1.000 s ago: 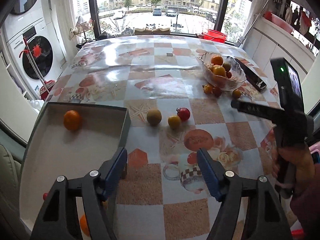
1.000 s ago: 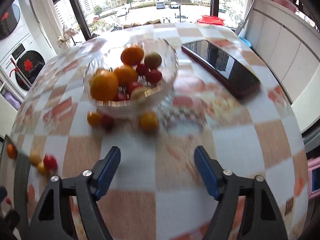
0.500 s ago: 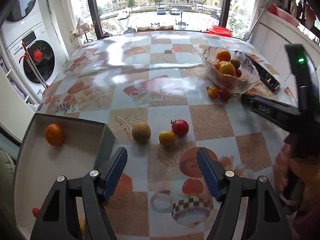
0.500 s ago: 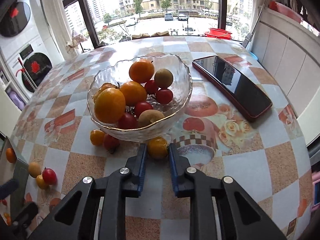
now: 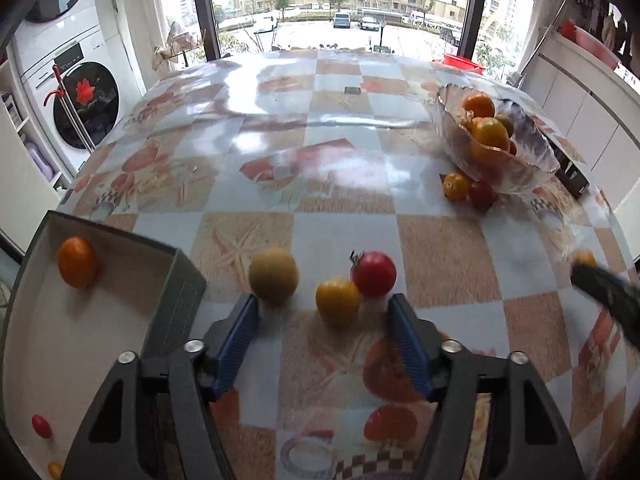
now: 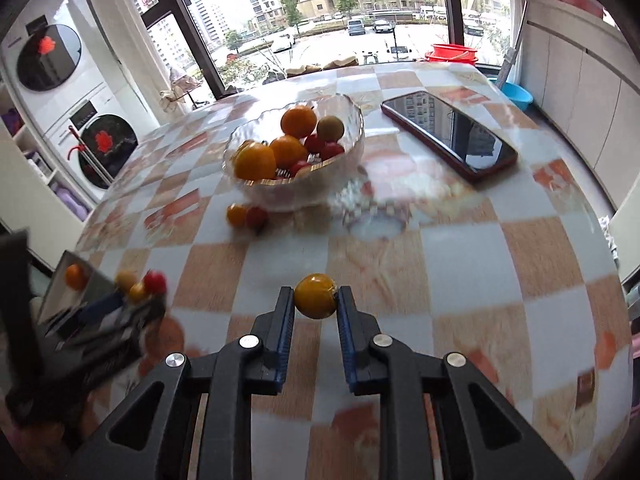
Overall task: Organize fruits
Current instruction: 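Grasp a small orange fruit with the right tool while the left grasps a yellow fruit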
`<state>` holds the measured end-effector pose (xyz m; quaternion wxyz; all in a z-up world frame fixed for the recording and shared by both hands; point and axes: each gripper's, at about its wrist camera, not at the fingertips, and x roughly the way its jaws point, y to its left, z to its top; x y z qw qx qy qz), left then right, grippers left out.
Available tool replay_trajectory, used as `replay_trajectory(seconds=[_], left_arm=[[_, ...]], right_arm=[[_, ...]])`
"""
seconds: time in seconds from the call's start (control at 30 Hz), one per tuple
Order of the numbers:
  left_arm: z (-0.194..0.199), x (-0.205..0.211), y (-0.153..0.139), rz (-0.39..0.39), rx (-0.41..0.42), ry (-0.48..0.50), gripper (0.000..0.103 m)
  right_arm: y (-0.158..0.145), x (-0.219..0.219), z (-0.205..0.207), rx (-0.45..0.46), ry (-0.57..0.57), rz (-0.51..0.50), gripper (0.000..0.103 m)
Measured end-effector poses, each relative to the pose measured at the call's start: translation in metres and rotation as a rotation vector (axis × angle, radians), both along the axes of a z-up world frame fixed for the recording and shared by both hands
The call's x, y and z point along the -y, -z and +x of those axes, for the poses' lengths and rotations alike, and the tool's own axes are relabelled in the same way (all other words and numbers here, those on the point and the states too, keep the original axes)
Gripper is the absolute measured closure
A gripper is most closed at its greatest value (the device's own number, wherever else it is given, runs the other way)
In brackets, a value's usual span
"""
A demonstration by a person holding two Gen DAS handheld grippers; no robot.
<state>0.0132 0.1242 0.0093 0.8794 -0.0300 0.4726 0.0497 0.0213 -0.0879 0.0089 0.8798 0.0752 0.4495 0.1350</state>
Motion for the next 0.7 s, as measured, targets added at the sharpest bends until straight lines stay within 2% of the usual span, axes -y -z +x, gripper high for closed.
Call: replay_trajectory(seconds=[0.1, 0.13, 0.17, 0.3, 0.57, 0.7], left_arm=[[0.001, 0.004, -0.001, -0.007, 0.021, 0.013, 0.061], [0.000, 0.006, -0.002, -0.007, 0.025, 0.023, 0.074], [-0.002, 0.010, -0.003, -0.005, 0.027, 0.033, 0.080], [-0.016, 0.013, -0.004, -0.023, 0.019, 0.048, 0.080], [-0.108, 0.014, -0.004, -0.041, 0.025, 0.054, 0.080], [-0.147, 0.013, -0.004, -0.043, 0.034, 0.069, 0.080]], right_arm=[[0.000, 0.003, -0.017, -0.007, -0.002, 0.019, 0.080], [0.000, 0.004, -0.023, -0.010, -0.004, 0.026, 0.080], [0.000, 0.004, -0.029, -0.013, -0.005, 0.031, 0.080], [0.006, 0.005, -0.056, -0.031, 0.000, 0.049, 0.080], [0.014, 0.008, -0.111, -0.018, 0.018, 0.018, 0.080], [0.019, 0.008, -0.132, -0.041, 0.017, 0.015, 0.080]])
